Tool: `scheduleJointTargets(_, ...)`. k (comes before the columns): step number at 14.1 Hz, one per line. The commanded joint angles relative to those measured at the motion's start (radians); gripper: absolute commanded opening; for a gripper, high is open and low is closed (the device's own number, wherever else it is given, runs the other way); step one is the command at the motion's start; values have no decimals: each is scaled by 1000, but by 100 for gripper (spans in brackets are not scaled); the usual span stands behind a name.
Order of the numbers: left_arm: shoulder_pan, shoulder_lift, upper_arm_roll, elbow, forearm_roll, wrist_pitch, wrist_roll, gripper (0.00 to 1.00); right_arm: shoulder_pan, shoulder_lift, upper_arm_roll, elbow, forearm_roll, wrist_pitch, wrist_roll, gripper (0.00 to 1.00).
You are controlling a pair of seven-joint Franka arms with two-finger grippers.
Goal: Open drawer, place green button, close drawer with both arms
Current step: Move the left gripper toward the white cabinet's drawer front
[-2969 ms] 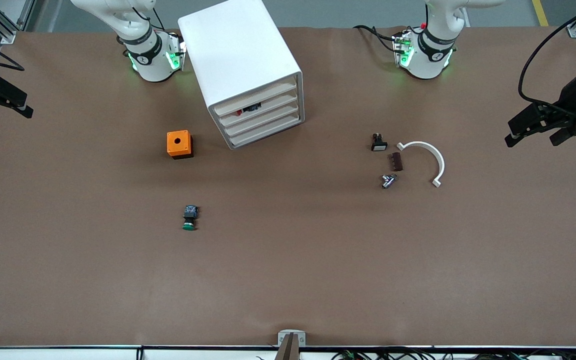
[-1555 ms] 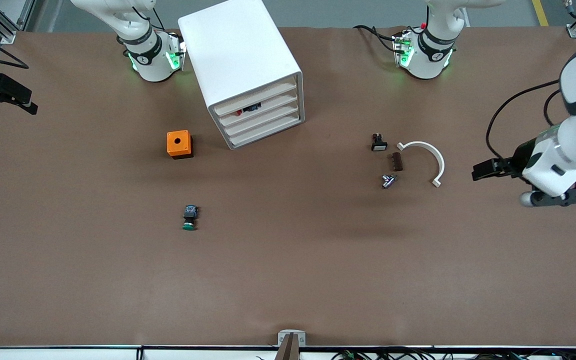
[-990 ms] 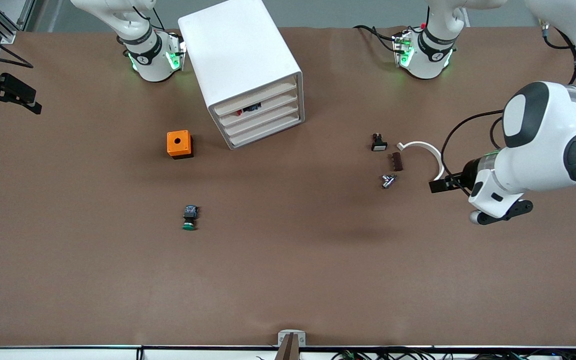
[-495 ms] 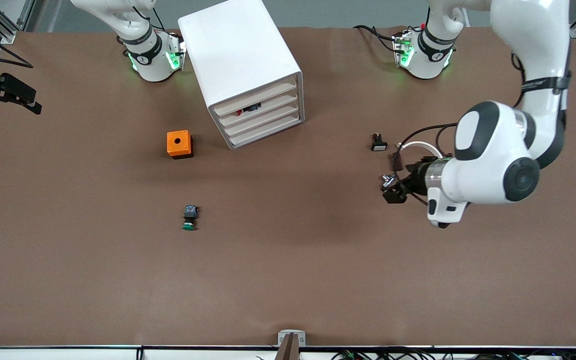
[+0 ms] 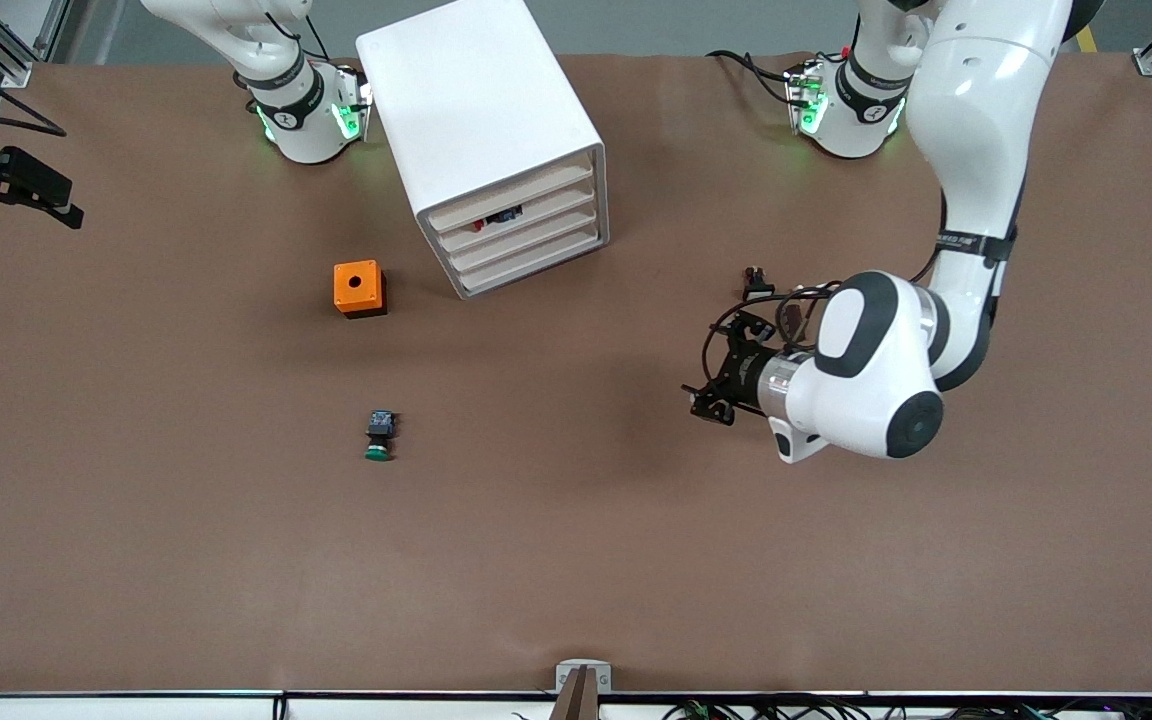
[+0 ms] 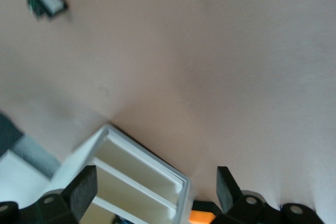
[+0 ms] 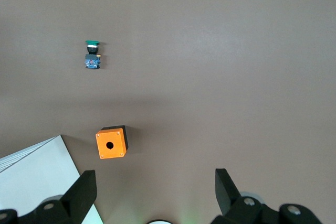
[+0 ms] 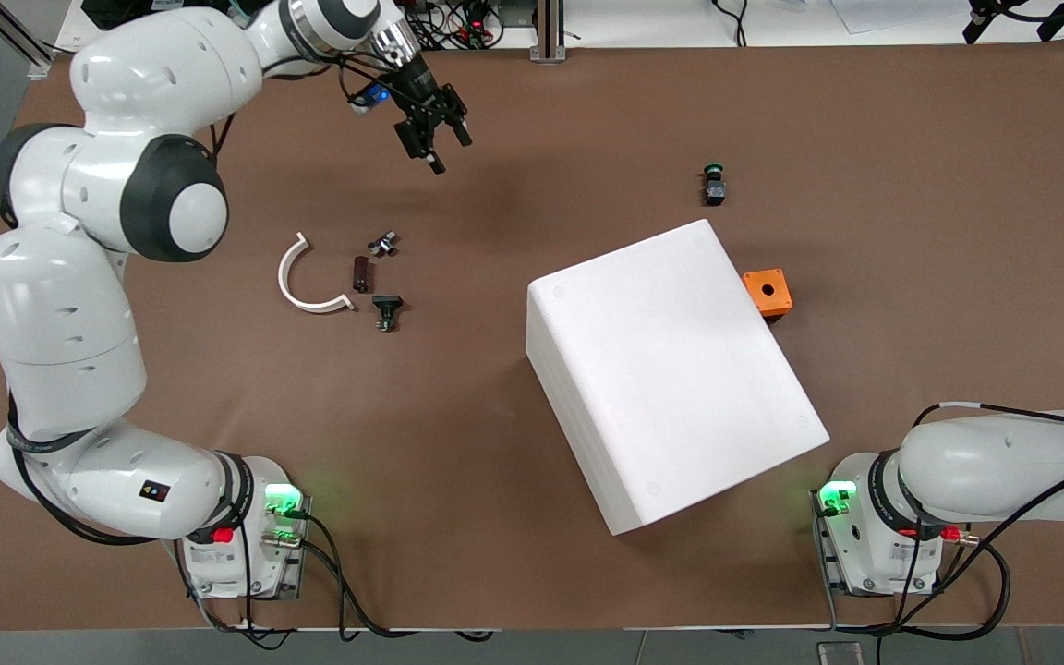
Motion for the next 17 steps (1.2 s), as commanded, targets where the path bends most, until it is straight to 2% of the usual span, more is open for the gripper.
scheduleJointTargets(1, 11, 67, -61, 34, -31, -32, -247, 100, 3, -25, -5, -22, 3, 8, -6, 100)
scheduleJointTargets(4, 0, 125, -78, 35, -101, -50, -427, 100, 3, -24, -5, -22, 3, 6, -6, 100)
scheduleJointTargets(8, 2, 224, -140, 35, -158, -50, -614, 100, 1, -22, -5, -22, 3, 5, -6, 100)
scheduleJointTargets(13, 9, 303, -215, 31, -229, -82, -758, 98, 0, -21, -5, -17, 0, 3, -8, 100)
scheduleJointTargets(17, -12, 331, -217, 27, -283, -93, -792, 68, 0, -19, -7, -14, -2, 5, -6, 100)
